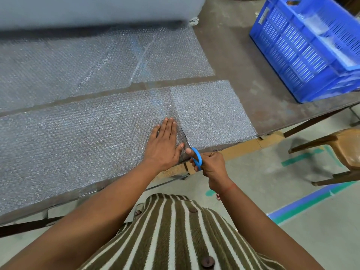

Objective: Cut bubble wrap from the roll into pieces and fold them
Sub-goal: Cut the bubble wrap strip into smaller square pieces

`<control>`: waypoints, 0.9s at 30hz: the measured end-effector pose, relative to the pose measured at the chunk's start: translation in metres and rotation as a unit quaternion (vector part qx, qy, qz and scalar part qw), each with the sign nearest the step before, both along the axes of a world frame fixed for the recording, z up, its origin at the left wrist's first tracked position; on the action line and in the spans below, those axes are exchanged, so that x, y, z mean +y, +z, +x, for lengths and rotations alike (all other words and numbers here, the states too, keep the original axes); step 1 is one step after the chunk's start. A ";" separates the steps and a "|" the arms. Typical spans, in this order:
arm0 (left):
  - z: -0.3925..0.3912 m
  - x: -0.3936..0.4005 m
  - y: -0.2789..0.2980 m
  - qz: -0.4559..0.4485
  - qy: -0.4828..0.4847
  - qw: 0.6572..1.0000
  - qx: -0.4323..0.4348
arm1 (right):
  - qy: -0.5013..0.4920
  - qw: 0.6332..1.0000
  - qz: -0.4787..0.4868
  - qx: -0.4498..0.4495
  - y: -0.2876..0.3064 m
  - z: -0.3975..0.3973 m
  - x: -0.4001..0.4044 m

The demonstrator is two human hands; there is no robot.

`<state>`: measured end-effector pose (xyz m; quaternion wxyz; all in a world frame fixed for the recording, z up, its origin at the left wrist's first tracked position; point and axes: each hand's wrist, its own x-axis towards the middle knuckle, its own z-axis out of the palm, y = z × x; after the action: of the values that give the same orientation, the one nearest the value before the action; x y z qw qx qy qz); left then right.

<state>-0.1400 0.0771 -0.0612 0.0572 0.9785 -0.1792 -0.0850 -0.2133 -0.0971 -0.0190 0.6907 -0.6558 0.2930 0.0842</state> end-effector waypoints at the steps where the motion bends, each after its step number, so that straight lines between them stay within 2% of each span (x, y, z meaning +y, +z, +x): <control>1: 0.000 0.000 0.000 0.000 -0.001 1.000 0.001 | 0.000 1.000 0.003 0.003 0.002 0.000 0.000; 12: 0.000 -0.001 0.004 -0.003 0.000 1.000 0.016 | 0.011 0.998 -0.023 0.056 0.008 0.022 0.008; 27: -0.001 0.002 0.002 0.001 -0.003 1.000 0.006 | 0.014 0.999 -0.029 0.026 0.011 0.028 0.012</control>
<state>-0.1408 0.0789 -0.0595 0.0573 0.9774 -0.1822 -0.0910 -0.1854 -0.0849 -0.0081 0.6623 -0.6773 0.3035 0.1024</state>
